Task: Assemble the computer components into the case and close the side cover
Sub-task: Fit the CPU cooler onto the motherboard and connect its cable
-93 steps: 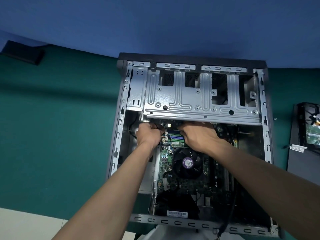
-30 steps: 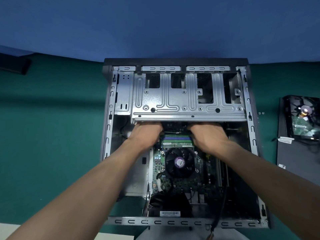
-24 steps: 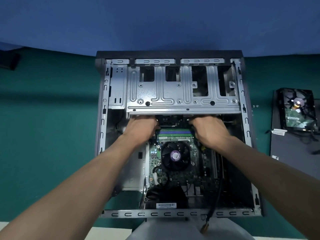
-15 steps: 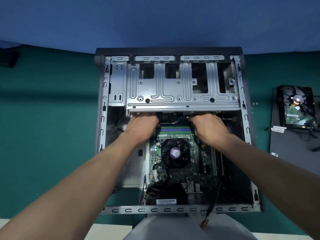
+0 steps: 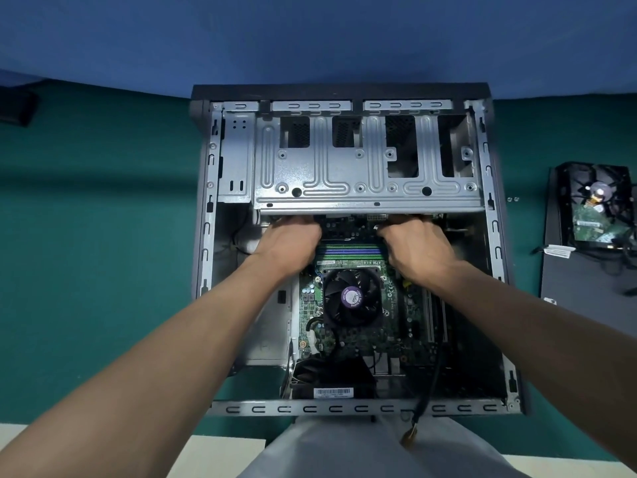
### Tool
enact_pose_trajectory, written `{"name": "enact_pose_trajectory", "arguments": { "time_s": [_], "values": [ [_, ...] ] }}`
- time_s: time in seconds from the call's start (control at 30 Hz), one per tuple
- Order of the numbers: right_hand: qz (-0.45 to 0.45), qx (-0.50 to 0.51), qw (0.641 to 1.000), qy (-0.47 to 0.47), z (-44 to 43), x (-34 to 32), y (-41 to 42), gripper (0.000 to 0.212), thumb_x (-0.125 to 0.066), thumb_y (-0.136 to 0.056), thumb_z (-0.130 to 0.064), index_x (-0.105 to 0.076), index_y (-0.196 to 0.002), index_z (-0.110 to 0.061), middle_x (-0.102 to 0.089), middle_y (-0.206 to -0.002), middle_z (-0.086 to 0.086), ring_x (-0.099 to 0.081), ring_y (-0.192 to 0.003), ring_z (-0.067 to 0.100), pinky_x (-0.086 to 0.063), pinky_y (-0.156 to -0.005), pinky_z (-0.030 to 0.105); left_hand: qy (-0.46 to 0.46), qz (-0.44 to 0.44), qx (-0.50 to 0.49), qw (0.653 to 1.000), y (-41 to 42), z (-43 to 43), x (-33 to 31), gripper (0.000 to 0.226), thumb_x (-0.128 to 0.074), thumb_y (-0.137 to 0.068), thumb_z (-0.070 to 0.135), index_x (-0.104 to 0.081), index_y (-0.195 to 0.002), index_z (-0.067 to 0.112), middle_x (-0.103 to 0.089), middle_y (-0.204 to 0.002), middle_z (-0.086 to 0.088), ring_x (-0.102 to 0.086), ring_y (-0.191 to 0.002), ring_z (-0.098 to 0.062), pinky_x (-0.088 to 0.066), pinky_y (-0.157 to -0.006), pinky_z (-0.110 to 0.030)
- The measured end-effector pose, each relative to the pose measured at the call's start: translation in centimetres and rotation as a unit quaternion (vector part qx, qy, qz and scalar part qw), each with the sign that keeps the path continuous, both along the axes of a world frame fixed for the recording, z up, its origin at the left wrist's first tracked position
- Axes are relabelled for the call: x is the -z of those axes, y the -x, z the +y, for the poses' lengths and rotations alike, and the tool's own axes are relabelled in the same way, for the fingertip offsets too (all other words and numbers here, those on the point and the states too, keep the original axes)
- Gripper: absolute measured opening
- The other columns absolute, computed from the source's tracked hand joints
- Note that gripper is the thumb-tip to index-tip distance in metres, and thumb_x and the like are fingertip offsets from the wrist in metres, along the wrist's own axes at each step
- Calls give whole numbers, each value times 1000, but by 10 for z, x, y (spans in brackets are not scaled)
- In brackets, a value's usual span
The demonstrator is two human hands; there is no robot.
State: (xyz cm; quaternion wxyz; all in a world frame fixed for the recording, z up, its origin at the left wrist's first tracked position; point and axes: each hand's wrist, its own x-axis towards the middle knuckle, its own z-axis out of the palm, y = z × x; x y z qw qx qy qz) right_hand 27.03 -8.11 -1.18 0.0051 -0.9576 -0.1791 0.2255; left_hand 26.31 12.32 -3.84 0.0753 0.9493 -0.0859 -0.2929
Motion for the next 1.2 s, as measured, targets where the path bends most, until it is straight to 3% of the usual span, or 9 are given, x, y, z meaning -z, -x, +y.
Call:
{"name": "enact_pose_trajectory", "arguments": {
  "time_s": [0.3,0.4,0.47,0.6,0.7,0.77,1.0,1.13,1.2],
  "values": [
    [12,36,999,7,6,5,4,21,-40,-84,3,-57,-85,-10,-52,-67,6,-44,-57,23,-34,-61,31,-31,6,-23,999,1,-12,-10,26,-48,-86,-2,-36,-73,17,-37,-61,3,-39,-55,-16,-34,-69,-33],
    [14,92,995,-25,9,4,6,23,-41,-84,3,-60,-88,-9,-44,-62,3,-43,-58,24,-34,-61,31,-26,-5,-70,997,4,-14,-8,18,-53,-88,1,-46,-78,15,-50,-78,-6,-48,-71,-27,-39,-70,-33],
    [21,136,989,-47,10,4,9,22,-43,-88,-3,-65,-89,-9,-40,-59,1,-40,-54,20,-35,-61,29,31,20,-167,985,6,-13,-5,19,-57,-96,21,-61,-79,11,-64,-85,-13,-59,-78,-32,-47,-73,-33],
    [-12,275,957,-95,6,8,14,28,-48,-96,-21,-68,-86,-3,-35,-57,-4,-33,-49,10,-34,-57,22,206,18,-438,875,17,-19,0,31,-69,-89,34,-73,-107,10,-72,-93,-14,-67,-89,-36,-54,-78,-33],
    [-29,272,961,-28,8,6,16,25,-51,-96,-21,-66,-88,-2,-49,-69,4,-52,-74,23,-34,-65,26,209,-9,-578,789,20,-25,4,33,-78,-81,33,-73,-99,7,-66,-104,-12,-63,-89,-31,-50,-79,-28],
    [-49,238,968,59,10,4,15,22,-52,-94,-22,-67,-85,-9,-59,-76,8,-51,-84,27,-35,-66,31,188,-23,-619,762,21,-30,5,31,-81,-76,36,-73,-90,9,-63,-97,-11,-59,-86,-29,-46,-74,-28],
    [-37,278,960,25,7,3,13,32,-51,-96,-30,-67,-83,-7,-67,-84,13,-52,-84,28,-42,-82,36,173,-40,-639,748,22,-38,4,29,-81,-78,33,-62,-68,13,-62,-87,-8,-52,-73,-24,-36,-70,-22],
    [-14,343,939,-14,16,1,12,36,-55,-91,-18,-49,-56,-11,-49,-61,4,-52,-81,27,-47,-85,36,168,-38,-630,757,21,-37,4,29,-81,-77,30,-63,-70,9,-52,-89,-7,-50,-82,-26,-34,-77,-23],
    [1,387,921,-42,21,-1,10,39,-59,-87,-17,-44,-52,-11,-52,-65,6,-57,-88,31,-50,-88,38,165,-38,-627,760,20,-38,2,28,-81,-78,30,-64,-69,9,-55,-88,-8,-54,-83,-28,-36,-75,-24]
  ]
}}
